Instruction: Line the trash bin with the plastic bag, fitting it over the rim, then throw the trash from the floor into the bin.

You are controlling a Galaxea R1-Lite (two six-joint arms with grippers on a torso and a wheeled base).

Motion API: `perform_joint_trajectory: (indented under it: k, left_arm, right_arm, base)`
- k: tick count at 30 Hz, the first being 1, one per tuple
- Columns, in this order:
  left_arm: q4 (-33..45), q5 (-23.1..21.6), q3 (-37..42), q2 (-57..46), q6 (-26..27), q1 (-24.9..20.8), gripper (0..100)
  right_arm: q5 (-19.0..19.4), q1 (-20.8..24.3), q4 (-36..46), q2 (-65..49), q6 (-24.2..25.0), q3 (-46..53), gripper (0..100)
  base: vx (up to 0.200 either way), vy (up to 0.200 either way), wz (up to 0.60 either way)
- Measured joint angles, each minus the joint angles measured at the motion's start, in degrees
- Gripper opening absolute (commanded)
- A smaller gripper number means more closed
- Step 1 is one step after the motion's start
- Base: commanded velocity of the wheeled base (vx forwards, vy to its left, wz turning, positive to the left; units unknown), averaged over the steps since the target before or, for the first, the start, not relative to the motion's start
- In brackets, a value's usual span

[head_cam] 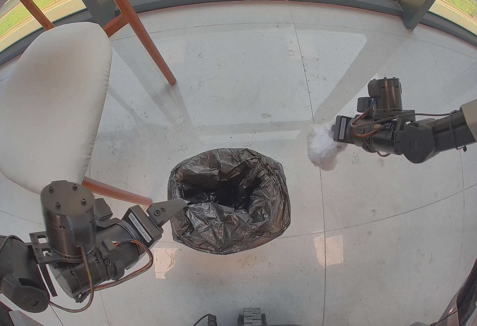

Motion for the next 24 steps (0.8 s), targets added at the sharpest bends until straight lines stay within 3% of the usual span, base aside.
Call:
perform_joint_trajectory:
  k: [10,19,24]
  left_arm:
    - [-1.9,0.2,2.5,-7.3,8.0,0.0,100]
    - [-2.0,0.5,4.5,-10.7,8.7,0.2,100]
    - [-2.1,0.5,5.0,-11.4,8.7,0.4,100]
  right_arm:
    - [-0.4,14.2,-0.1,-7.9,0.1,8.4,0]
    - [-0.7,23.0,-2.2,-6.4,0.0,7.9,0]
    - [-0.8,25.4,-5.1,-3.3,-0.3,6.0,0]
  base:
    - [0.0,0.0,0.0]
    - [0.0,0.0,0.0]
    - [0.0,0.0,0.0]
